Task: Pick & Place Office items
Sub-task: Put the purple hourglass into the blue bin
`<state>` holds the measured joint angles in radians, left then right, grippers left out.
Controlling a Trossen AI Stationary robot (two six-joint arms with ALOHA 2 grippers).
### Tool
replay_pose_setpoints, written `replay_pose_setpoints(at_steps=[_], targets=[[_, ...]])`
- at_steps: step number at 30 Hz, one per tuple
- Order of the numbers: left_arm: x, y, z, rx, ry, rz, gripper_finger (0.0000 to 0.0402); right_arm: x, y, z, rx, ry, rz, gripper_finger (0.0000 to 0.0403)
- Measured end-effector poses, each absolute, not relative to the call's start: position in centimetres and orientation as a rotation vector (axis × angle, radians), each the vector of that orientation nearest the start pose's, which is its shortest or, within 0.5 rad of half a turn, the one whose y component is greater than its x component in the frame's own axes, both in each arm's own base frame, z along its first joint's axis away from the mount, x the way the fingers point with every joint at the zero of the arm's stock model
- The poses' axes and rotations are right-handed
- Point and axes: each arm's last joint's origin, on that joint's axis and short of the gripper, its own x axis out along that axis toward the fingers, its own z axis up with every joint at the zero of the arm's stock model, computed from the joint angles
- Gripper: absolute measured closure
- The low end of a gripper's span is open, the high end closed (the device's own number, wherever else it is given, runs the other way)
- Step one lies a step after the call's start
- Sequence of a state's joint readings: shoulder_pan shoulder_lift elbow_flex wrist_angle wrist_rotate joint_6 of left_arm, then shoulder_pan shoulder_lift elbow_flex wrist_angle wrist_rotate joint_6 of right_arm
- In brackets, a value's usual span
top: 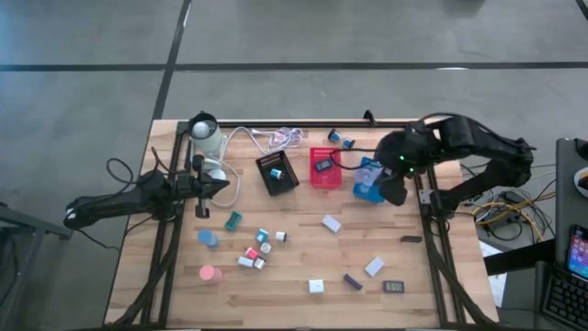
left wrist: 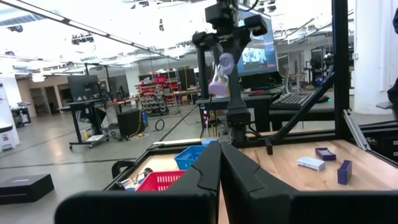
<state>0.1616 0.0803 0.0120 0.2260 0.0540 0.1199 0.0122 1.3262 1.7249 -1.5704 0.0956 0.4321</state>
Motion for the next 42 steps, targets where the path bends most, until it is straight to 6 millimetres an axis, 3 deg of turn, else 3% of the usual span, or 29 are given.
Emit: replay_pose_setpoints(at_steps=[6,18,24,31,37,42], targets=[[10.0,1.5,18.3,0.136,-0.149,0.116,0.0389,19.7,-0.6,40.3,0.345,1.221,-0.280,0.0209],[10.0,1.5,18.3,0.136,-0.149,0.115,0.0390,16.7,-0.6,37.1,0.413,1.301,-0.334,0.0209],[10.0,1.5,18.3,0.136,-0.151,0.116,0.0393,16.4,-1.4,35.7,0.454,1.339,-0.391,0.0209],[10.0,1.5,18.3,0.136,-0.152,0.116,0.0391,16.3,-3.7,34.7,0.476,1.369,-0.469,0.0209],[10.0,1.5,18.3,0.137,-0.151,0.116,0.0388,15.7,-6.6,35.0,0.492,1.348,-0.557,0.0209],[10.0,1.5,18.3,0.139,-0.151,0.117,0.0396,16.2,-9.1,34.1,0.483,1.415,-0.554,0.0209]])
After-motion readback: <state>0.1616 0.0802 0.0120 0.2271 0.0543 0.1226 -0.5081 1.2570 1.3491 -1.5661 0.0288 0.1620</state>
